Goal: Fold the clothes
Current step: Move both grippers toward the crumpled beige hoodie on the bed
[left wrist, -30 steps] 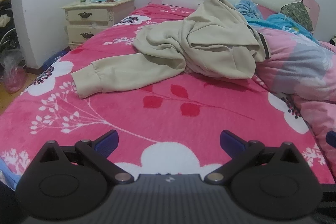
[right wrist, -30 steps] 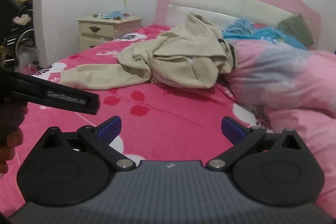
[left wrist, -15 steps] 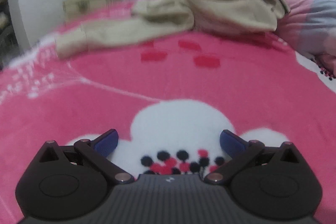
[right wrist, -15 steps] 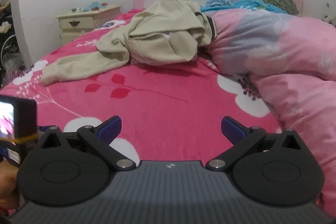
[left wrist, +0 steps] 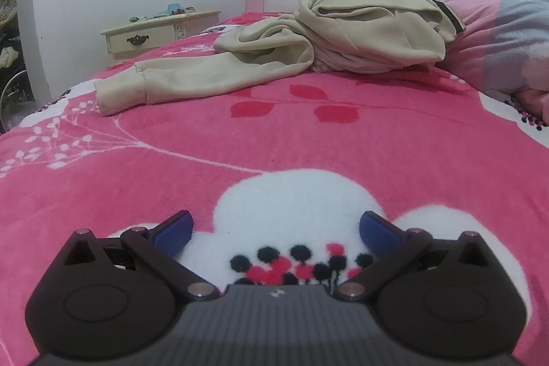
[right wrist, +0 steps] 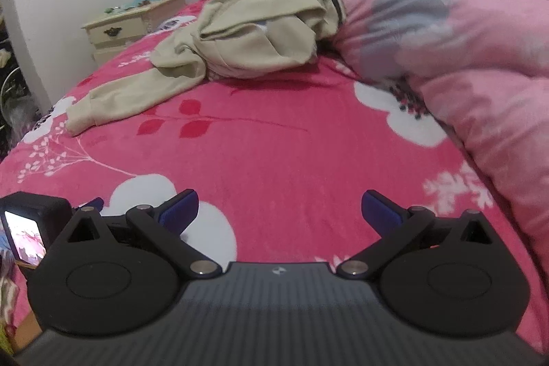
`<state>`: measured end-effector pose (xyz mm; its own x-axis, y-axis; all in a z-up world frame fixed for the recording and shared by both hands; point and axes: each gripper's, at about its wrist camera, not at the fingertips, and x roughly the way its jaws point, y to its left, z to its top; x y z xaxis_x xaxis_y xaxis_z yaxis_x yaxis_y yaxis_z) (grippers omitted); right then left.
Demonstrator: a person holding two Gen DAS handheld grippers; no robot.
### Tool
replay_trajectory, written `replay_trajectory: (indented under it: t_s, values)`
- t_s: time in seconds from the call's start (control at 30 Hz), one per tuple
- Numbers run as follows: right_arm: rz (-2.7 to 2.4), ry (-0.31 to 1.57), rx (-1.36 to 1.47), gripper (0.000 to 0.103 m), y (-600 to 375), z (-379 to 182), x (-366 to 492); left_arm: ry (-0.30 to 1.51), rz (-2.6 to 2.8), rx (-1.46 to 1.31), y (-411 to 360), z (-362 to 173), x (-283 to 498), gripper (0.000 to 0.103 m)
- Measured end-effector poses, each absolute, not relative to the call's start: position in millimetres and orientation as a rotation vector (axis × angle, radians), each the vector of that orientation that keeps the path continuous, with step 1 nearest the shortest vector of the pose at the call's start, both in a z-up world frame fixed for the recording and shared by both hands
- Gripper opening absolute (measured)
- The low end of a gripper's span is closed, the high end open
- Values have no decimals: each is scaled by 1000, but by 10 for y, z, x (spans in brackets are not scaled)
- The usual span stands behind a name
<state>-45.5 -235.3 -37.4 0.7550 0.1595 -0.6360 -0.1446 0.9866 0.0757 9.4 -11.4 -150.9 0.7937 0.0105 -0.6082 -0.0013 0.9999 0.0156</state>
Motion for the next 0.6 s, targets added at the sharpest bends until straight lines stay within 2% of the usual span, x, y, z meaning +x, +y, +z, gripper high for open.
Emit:
replay_trajectory:
  t_s: [0.6]
  values:
    - [-26, 823, 16, 102, -2185, -431, -389, 643, 13, 25, -144, -1534, 87, 103]
